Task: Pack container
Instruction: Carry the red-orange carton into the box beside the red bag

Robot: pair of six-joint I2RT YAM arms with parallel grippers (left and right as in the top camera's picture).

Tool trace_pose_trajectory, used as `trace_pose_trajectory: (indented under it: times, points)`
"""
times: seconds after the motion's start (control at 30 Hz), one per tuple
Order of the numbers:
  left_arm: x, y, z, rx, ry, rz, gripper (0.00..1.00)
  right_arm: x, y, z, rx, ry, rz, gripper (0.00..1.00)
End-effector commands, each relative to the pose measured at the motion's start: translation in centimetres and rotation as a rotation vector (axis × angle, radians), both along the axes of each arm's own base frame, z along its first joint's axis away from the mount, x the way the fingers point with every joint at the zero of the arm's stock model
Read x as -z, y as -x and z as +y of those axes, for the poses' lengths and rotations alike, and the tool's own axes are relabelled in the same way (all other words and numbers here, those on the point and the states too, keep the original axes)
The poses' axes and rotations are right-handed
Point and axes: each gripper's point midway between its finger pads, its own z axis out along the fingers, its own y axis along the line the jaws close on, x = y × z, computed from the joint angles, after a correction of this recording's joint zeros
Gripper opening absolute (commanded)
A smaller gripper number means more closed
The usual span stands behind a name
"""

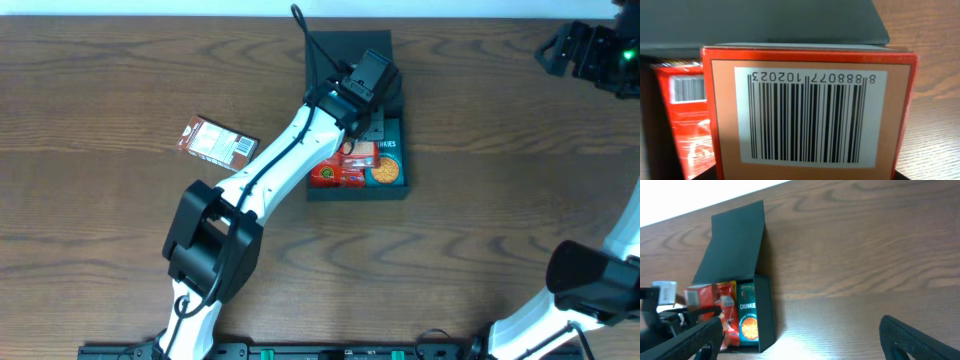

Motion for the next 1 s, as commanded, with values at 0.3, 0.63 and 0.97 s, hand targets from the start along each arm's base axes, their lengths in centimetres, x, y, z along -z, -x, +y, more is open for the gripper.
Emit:
trace_pose_trajectory:
  times: [0.3, 0.63, 0.97]
  points:
    - [-0.1, 0.5, -2.6, -0.002, 0.063, -0.001, 0.55, -0.6, 0.5, -0.5, 0.000, 0.017, -0.013, 0.99]
    - [1.1, 0.6, -2.6, 0.014, 0.040, 0.016, 0.75, -0.6, 0.6, -0.4, 0.000, 0.015, -0.007, 0.99]
    - [-3.5, -1.8, 0.1, 0.001, -0.057, -0.090, 0.88, -0.4, 0.7, -0.4, -0.001, 0.011, 0.003, 0.61]
